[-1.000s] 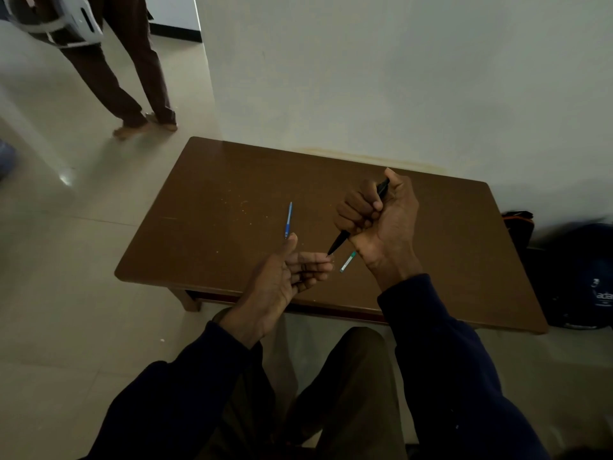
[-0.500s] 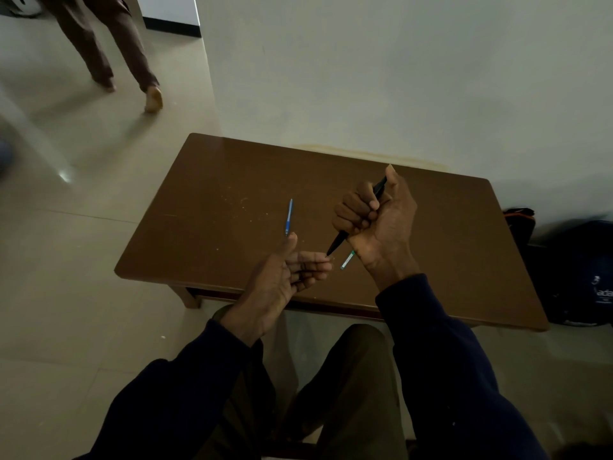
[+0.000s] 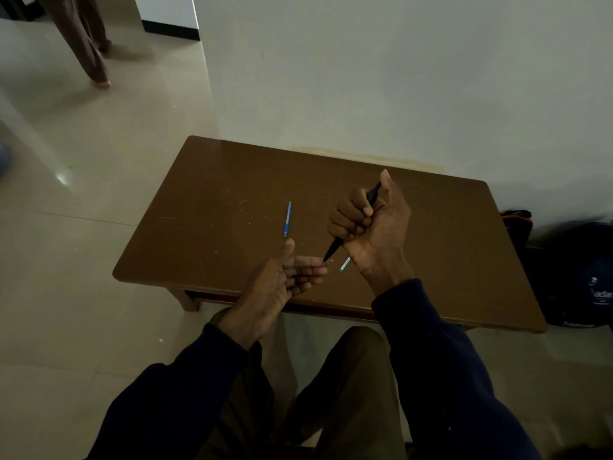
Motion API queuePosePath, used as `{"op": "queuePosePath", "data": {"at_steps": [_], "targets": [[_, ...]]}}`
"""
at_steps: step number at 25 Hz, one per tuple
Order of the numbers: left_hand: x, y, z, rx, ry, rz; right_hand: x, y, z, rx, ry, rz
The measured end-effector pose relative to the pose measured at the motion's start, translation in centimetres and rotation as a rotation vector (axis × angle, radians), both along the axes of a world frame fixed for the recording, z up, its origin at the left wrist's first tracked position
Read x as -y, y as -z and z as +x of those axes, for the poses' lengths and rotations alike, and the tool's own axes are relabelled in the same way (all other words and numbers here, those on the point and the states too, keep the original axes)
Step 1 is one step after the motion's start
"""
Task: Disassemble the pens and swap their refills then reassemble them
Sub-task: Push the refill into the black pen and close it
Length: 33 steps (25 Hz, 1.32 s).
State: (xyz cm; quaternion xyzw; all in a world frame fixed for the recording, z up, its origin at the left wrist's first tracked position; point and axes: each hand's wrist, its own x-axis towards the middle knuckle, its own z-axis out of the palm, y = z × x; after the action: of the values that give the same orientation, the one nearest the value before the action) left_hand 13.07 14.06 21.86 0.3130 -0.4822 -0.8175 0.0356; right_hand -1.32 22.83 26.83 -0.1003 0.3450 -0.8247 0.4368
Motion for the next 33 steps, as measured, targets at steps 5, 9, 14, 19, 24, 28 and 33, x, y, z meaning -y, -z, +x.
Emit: {"op": "queuePosePath", "data": {"at_steps": [5, 9, 14, 19, 24, 28, 33], "targets": [[-0.02, 0.12, -0.08, 0.023, 0.009, -0.012, 0.15, 0.00, 0.34, -0.062, 0.016, 0.029], [0.08, 0.40, -0.14, 0.032, 0.022, -0.008, 0.26, 0.00, 0.48, -0.089, 0.027, 0.037], [0.04, 0.70, -0.25, 0.023, 0.020, 0.000, 0.24, 0.00, 0.37, -0.088, 0.029, 0.022], [0.12, 0.76, -0.27, 0.014, 0.013, 0.013, 0.23, 0.16, 0.40, -0.087, 0.038, 0.023], [0.27, 0.80, -0.24, 0.013, 0.006, 0.026, 0.38, 0.22, 0.36, -0.105, 0.044, 0.029], [0.27, 0.75, -0.18, 0.014, 0.003, 0.034, 0.37, 0.26, 0.41, -0.097, 0.042, 0.029], [0.13, 0.38, 0.03, 0.009, -0.003, 0.034, 0.38, 0.11, 0.40, -0.074, 0.039, 0.007]]}}
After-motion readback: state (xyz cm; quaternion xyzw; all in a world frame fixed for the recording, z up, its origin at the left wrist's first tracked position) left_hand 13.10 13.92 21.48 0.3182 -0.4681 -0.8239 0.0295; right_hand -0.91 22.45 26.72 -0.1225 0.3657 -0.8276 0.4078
